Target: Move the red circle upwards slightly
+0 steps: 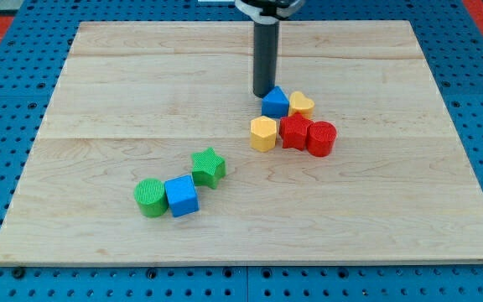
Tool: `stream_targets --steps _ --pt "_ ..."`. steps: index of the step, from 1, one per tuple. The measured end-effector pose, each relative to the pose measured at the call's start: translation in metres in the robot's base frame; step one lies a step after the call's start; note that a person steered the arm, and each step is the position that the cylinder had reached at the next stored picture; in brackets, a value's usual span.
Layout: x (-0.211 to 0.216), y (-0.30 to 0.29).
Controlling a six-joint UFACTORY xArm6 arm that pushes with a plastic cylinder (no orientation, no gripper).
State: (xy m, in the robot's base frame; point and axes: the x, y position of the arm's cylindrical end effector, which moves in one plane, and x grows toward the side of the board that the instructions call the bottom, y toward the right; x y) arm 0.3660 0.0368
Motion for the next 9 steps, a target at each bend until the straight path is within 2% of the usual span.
stream_targets --steps 3,4,5,6,7,8,9 --pt "0.032 -0.001" --pt "0.027 -0.055" --pt "0.052 -0.099" --pt "0.070 -0.050" --pt "0.080 -0.064" --pt "0.116 -0.012" --pt "0.154 0.012"
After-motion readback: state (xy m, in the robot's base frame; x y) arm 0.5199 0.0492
